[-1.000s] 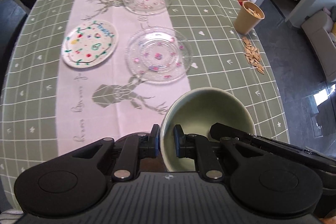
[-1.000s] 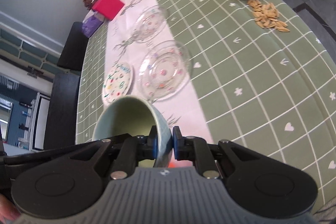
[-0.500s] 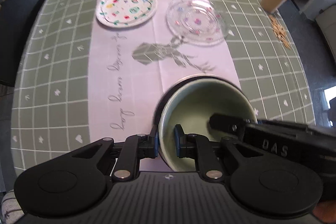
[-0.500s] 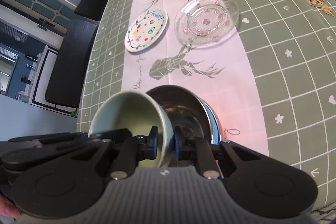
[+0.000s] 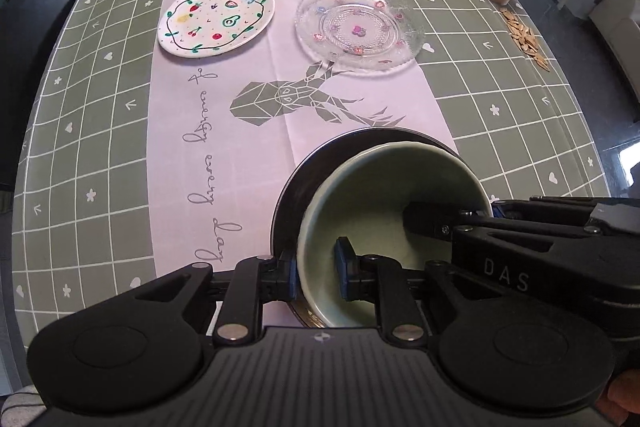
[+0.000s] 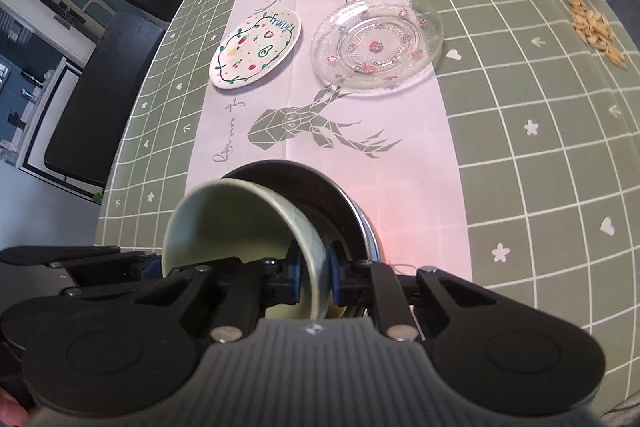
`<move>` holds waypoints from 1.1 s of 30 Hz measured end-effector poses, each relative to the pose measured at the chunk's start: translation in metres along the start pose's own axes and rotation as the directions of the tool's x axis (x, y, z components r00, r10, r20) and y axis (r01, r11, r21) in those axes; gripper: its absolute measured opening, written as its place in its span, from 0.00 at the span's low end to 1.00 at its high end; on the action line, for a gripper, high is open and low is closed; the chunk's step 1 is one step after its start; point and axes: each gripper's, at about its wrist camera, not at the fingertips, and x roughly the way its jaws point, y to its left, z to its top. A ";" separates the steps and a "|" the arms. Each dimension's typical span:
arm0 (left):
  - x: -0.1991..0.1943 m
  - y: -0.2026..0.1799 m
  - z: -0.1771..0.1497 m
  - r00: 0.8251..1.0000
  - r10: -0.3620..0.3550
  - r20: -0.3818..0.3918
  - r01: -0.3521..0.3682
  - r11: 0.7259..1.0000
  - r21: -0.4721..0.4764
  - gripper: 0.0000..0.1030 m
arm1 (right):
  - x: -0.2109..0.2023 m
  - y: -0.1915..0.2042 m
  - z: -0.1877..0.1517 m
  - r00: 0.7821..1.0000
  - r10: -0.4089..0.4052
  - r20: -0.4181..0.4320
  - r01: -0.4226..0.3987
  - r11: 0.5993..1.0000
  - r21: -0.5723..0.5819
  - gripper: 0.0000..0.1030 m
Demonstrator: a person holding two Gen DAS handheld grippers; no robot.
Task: Organize plates and bowls
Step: 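Lower the pale green bowl into the blue bowl and open both tools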
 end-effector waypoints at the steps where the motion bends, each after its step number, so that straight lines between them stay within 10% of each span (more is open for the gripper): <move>1: 0.000 -0.001 -0.001 1.000 0.004 0.008 -0.004 1.000 0.014 0.20 | 0.000 0.000 0.000 1.000 0.000 0.005 0.000 1.000 -0.006 0.10; 14: -0.013 0.014 -0.010 0.990 -0.099 0.104 0.098 0.995 0.016 0.29 | 0.002 -0.010 -0.006 0.999 0.042 0.013 -0.042 0.998 0.040 0.08; 27: -0.021 0.036 -0.045 0.905 -0.203 0.373 0.244 0.967 -0.066 0.33 | 0.005 -0.005 -0.007 1.000 -0.001 0.004 0.001 0.999 0.041 0.08; 33: -0.057 0.050 -0.066 0.845 -0.074 0.530 0.164 0.979 -0.125 0.44 | 0.006 0.004 -0.006 0.999 -0.051 -0.001 0.051 0.999 0.007 0.10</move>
